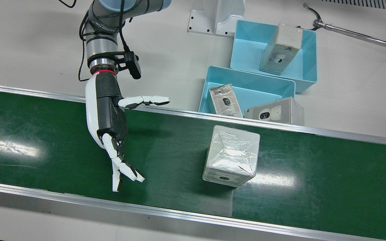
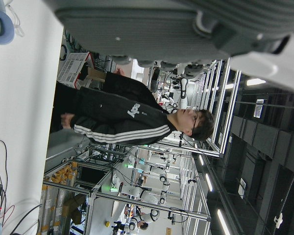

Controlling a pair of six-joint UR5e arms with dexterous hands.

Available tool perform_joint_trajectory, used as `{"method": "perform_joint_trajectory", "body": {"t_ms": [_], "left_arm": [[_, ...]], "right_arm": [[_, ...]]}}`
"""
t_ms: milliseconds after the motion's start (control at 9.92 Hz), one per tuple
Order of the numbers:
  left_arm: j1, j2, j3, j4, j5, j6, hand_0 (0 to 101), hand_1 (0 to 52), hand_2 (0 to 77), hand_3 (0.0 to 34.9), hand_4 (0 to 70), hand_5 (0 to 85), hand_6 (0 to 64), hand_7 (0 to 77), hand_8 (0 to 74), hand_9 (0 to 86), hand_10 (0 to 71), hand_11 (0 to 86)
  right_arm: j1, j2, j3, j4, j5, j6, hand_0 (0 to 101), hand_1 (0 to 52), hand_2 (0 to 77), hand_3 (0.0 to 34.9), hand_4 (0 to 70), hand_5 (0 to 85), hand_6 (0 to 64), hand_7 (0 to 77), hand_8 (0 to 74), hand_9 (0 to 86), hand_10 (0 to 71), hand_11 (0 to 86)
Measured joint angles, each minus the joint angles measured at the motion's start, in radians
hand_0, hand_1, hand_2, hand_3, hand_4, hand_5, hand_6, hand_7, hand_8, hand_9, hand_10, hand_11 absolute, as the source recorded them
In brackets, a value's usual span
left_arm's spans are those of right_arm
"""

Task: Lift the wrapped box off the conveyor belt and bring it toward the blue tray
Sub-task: 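Move the right hand along the belt toward the approaching wrapped box, then close the right hand fingers around the white wrapped box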

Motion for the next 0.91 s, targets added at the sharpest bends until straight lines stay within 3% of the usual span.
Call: {"method": "perform_joint_trajectory", "body": {"t_ms": [403, 908], "left_arm": [[0.000, 0.000, 0.000, 0.000, 0.000, 0.000, 0, 0.0, 1.1, 0.0, 0.0, 1.1, 0.5, 0.5, 0.5, 0.5, 0.5, 0.5], [0.000, 0.000, 0.000, 0.000, 0.000, 0.000, 0, 0.0, 0.5, 0.0, 0.0, 1.1, 0.5, 0.5, 0.5, 0.5, 0.5, 0.5]], "right_arm": [[0.000, 0.014, -0.048, 0.024, -0.002, -0.008, 48, 14.2, 8.7, 0.0, 9.3, 13.6, 6.0, 17.5, 0.0, 1.6, 0.0, 1.1], [-0.005, 0.083, -0.128, 0.030, -0.001, -0.014, 48, 15.8, 8.2, 0.0, 9.3, 13.6, 6.0, 17.5, 0.5, 1.6, 0.0, 0.5]]}}
